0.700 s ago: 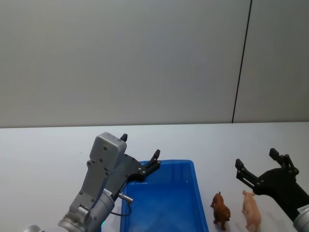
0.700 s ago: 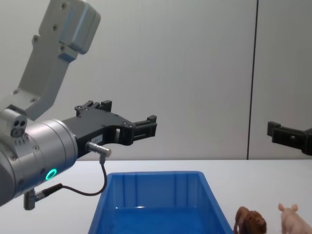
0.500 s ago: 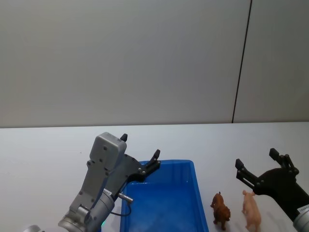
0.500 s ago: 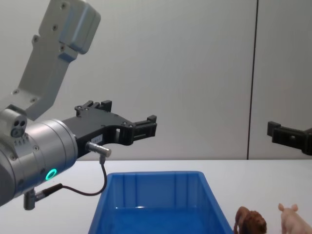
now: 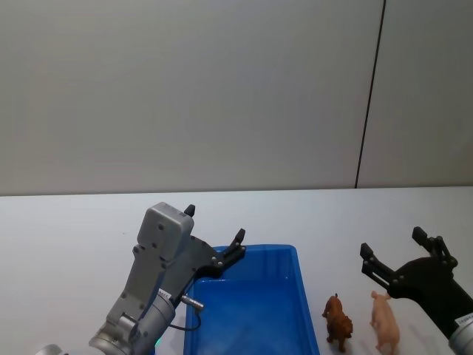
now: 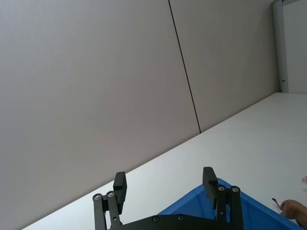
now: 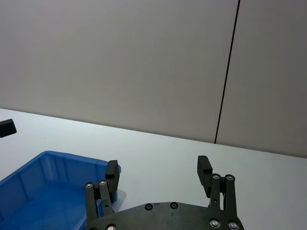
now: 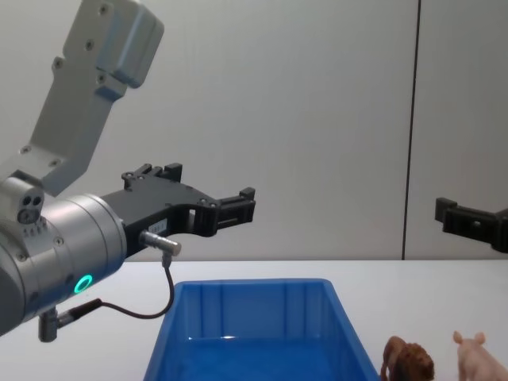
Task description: Pick up the two dolls from the table and place them into the box.
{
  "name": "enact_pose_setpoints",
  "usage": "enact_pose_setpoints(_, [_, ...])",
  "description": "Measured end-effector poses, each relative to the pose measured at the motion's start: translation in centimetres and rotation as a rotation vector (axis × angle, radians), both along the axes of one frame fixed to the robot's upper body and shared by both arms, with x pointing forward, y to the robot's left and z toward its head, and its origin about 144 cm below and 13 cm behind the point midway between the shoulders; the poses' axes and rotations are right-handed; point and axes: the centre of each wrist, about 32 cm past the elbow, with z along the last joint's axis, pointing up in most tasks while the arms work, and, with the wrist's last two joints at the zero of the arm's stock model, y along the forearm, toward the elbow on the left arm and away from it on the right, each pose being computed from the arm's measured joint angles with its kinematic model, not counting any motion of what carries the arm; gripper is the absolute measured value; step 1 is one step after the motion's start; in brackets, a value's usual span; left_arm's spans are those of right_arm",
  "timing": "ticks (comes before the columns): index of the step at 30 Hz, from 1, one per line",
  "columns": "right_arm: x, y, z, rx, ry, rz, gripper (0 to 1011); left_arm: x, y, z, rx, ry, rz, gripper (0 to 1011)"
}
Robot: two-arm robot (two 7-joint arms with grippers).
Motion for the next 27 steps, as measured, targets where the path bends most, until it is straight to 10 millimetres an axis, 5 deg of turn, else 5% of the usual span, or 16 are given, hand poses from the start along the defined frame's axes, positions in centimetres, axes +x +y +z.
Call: enact_pose_setpoints(27, [-1.1, -3.0, -1.5, -0.063, 0.137, 0.033, 1001, 0.0, 0.0, 0.0, 0.0, 0.0, 0.0, 1002])
